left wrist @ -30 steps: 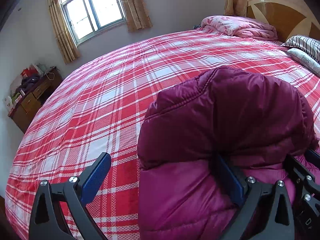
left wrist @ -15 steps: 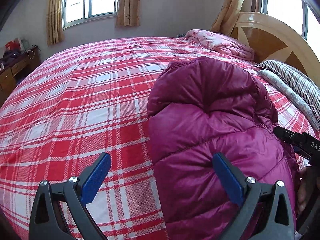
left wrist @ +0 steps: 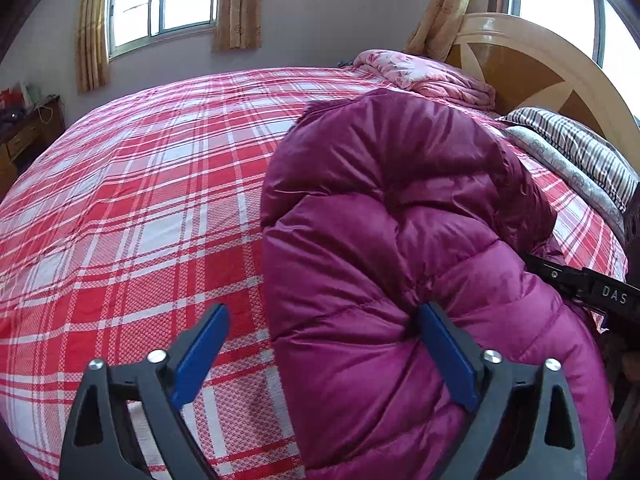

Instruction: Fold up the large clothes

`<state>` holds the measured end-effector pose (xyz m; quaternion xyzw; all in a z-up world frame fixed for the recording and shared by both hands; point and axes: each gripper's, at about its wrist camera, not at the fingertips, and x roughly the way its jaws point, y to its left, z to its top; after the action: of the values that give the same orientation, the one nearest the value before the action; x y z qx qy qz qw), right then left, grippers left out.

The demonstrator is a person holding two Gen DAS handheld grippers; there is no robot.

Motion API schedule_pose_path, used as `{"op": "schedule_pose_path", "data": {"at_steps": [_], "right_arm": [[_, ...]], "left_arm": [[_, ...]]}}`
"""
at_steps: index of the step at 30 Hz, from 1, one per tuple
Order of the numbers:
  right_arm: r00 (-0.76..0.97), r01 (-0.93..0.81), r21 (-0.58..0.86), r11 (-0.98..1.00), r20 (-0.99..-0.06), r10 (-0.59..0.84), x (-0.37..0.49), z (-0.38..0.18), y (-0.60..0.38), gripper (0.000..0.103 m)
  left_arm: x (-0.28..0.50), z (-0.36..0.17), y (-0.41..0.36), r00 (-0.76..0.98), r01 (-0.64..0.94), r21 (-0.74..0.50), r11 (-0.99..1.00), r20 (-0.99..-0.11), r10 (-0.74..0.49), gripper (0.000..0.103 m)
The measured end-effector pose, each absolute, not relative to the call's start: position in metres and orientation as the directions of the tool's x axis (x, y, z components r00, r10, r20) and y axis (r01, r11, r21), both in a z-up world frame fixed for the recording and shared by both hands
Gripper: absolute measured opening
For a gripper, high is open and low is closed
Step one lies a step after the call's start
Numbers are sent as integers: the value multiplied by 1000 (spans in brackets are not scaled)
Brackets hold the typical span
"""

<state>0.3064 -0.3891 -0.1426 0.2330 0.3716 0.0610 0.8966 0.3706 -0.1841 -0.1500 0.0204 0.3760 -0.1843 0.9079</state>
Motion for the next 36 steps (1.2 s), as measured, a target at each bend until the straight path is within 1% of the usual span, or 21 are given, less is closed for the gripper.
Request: {"op": "schedule_pose_path", "data": {"at_steps": [1,3,5,6,8,11,14,19,26,36], "right_arm": [[716,68,459,886,-641,277,306,-143,-387,43],[718,71,446,892,-644,265,306,-142,-382,37],[723,70,437,897,-642,256,305,-140,-379,33],[728,68,435,898,-637,253,303,-139,-378,31],[740,67,430,901,-627,244,301,-137,-376,28],[751,68,418,906,-619,229,299,-131,-374,26],[755,63,412,909,-616,226,297,-128,-368,25],[755,36,411,911,-609,244,300,-118,-349,24],[751,-51,405,913,-587,302,306,-108,-306,23],[706,-221,386,896,-570,420,318,-96,-222,23]], "left_arm": [[369,-149,-188,641,369,-103,924,-691,-333,72],[364,-146,-197,659,382,-40,923,-688,-302,67],[360,-144,-202,663,402,-8,916,-688,-297,55],[358,-143,-204,665,407,5,914,-687,-292,51],[352,-140,-207,683,411,53,910,-679,-269,37],[345,-135,-204,706,410,100,906,-663,-247,25],[341,-130,-192,700,399,72,914,-668,-253,19],[327,-117,-167,709,377,41,925,-655,-259,16],[306,-102,-115,736,312,5,950,-634,-238,15],[270,-89,-27,790,166,4,986,-600,-130,14]]}}
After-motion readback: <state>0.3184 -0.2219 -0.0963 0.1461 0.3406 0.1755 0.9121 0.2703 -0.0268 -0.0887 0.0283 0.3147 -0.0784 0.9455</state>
